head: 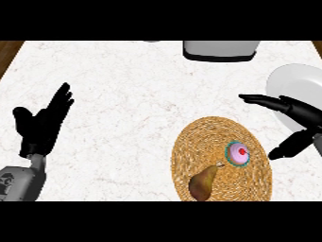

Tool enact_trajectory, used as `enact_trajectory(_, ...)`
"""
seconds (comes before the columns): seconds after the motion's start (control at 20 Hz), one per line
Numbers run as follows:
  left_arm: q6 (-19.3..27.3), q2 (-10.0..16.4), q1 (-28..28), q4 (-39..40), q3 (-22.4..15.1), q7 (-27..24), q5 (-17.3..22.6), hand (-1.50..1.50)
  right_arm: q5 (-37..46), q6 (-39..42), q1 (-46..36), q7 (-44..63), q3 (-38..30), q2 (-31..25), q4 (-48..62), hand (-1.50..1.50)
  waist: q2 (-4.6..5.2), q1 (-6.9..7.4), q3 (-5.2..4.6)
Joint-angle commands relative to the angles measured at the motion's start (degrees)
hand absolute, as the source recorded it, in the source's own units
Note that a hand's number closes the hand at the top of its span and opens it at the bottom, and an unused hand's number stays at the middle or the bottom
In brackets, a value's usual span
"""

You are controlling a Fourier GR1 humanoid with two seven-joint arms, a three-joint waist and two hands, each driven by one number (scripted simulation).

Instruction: Pick the cupcake from the placemat and place it in the plate

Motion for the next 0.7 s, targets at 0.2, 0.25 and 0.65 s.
enact_trajectory(0.2, -1.36, -0.84, -2.49, 4.88, 1.31, -1.71, -0.46, 0.0, 9.13, 3.63, -5.91, -8.44, 8.84, -0.57, 5.73, -1.5, -0.06, -0.31, -0.09)
enact_trajectory(0.25, 0.49, -0.96, 0.5, -0.33, 0.89, 0.3, -0.92, 0.0, 9.28, 3.64, -3.01, -9.74, 8.9, -3.86, 2.28, -1.5, -0.57, -0.79, -0.09)
enact_trajectory(0.65, -2.42, -0.63, -2.69, 4.8, 4.33, -0.24, -0.92, 0.0, 19.41, -3.46, -7.79, -5.5, 11.89, 1.44, 7.48, -1.5, -0.51, -1.19, -0.13)
